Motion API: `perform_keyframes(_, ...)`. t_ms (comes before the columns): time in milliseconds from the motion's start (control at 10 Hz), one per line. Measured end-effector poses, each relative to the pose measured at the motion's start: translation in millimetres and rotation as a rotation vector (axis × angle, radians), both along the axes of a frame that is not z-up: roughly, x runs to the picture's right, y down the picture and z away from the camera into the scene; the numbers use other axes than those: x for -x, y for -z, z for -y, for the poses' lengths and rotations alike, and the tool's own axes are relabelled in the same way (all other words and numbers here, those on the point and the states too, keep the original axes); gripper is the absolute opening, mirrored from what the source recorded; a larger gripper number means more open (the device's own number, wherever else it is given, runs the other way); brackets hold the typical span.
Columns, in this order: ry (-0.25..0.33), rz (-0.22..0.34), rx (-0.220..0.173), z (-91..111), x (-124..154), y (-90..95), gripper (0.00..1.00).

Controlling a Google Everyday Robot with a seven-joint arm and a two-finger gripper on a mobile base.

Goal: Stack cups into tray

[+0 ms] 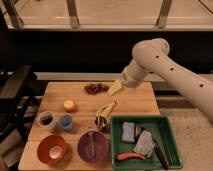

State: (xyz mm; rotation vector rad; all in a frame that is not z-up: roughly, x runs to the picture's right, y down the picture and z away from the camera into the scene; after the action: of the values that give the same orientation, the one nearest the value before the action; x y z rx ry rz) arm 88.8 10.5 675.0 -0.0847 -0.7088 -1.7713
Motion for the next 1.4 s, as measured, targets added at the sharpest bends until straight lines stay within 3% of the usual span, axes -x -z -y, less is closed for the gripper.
perform_keyframes(200, 0.051, 0.017, -0.021, -5.0, 7.5, -14.8, 0.78)
perform_keyframes(500, 0.102, 0.040, -0.042, -30.9, 16.9, -51.0, 0.78)
perform_keyframes(700, 0.130, 0.038, -0.045, -42.7, 20.5, -65.5, 0.78)
perform_keyframes(1100, 0.149, 0.049, -0.007, -62.5, 35.6, -86.3, 0.78)
perform_keyframes(1200, 0.148, 0.059, 0.014, -64.5, 41.2, -87.4, 0.78)
perform_keyframes(1400, 0.146, 0.055, 0.014, -64.4, 38.9, -87.4, 0.78)
